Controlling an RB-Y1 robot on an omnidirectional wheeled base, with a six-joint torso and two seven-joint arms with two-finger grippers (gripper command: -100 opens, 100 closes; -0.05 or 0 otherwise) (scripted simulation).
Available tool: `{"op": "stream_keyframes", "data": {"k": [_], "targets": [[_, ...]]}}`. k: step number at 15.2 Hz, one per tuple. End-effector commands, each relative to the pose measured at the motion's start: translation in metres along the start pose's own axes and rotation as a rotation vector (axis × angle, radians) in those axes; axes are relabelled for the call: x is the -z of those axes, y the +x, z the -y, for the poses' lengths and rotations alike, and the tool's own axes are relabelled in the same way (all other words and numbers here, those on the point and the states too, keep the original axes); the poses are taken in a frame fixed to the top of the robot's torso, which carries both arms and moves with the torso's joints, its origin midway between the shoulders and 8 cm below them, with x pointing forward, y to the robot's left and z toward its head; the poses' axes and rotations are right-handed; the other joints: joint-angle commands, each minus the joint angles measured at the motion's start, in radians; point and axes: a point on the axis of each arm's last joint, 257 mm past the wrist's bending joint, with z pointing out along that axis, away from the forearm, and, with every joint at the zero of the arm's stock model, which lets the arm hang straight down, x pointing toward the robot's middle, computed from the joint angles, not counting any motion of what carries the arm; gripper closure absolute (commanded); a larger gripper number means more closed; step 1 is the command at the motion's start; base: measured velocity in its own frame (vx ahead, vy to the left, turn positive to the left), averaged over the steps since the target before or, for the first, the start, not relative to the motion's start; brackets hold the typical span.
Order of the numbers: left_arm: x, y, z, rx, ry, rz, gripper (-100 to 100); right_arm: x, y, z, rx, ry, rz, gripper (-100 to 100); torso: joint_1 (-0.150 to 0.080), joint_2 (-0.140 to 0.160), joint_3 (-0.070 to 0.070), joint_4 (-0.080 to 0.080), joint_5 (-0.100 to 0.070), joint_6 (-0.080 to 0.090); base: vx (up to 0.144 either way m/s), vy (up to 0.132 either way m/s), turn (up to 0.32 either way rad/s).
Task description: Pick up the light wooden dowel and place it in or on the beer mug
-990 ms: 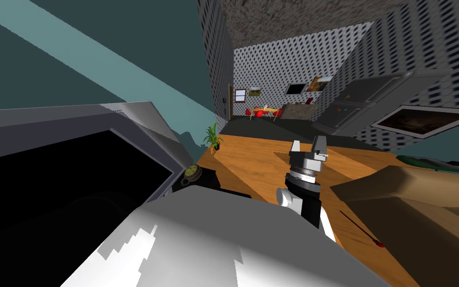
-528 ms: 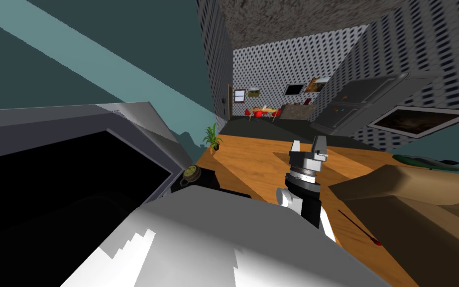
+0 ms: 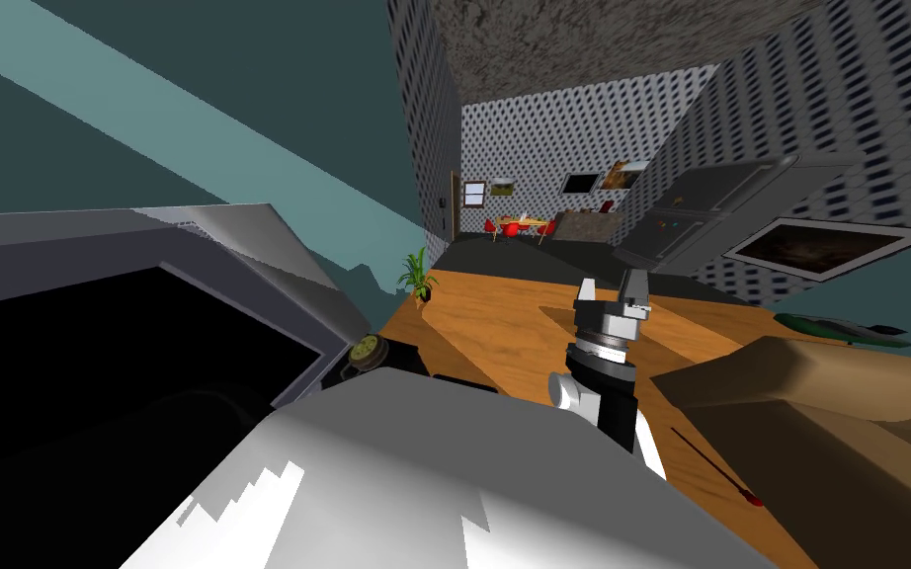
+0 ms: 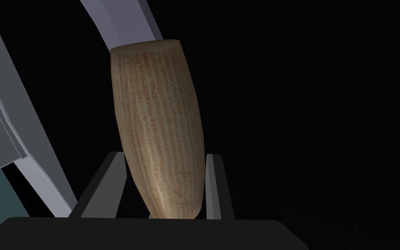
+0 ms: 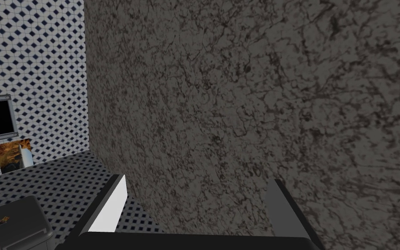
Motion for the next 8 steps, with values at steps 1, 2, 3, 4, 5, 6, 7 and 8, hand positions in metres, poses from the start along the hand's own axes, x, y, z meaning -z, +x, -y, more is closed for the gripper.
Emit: {"op": "stream_keyframes", "data": {"k": [1,2,3,4,5,6,7,8], "targets": [[0.005,-0.005,0.019,-0.009,0.014,-0.007,100,0.000,0.000,0.000,0.000,0.000,0.000,0,0.000,0.000,0.000,0.000,0.000,0.000,0.161,-0.085,0.002],[0.005,-0.005,0.019,-0.009,0.014,-0.007,100,0.000,0.000,0.000,0.000,0.000,0.000,0,0.000,-0.001,0.000,0.000,0.000,0.001,0.145,-0.081,-0.003],[0.008,-0.008,0.028,-0.016,0.020,-0.011,100,0.000,0.000,0.000,0.000,0.000,0.000,0,0.000,0.000,0.000,0.000,0.000,0.001,0.140,-0.082,-0.008],[0.012,-0.011,0.038,-0.024,0.025,-0.015,100,0.000,0.000,0.000,0.000,0.000,0.000,0,0.000,0.000,0.000,0.000,0.000,0.001,0.173,-0.110,-0.009],[0.012,-0.011,0.038,-0.022,0.025,-0.015,100,0.000,0.000,0.000,0.000,0.000,0.000,0,-0.001,-0.001,0.000,0.000,-0.001,0.001,0.169,-0.105,0.004],[0.015,-0.013,0.046,-0.030,0.029,-0.019,100,0.000,0.000,0.000,0.000,0.000,0.000,0,-0.002,-0.002,-0.001,0.000,-0.001,0.001,0.162,-0.094,-0.003],[0.015,-0.013,0.046,-0.030,0.029,-0.019,100,0.000,0.000,0.000,0.000,0.000,0.000,0,-0.002,-0.002,-0.001,0.000,-0.001,0.001,0.134,-0.089,-0.003],[0.019,-0.014,0.055,-0.037,0.033,-0.025,100,0.000,0.000,0.000,0.000,0.000,0.000,0,-0.002,-0.001,0.000,0.000,-0.001,0.001,0.123,-0.083,-0.006]]}}
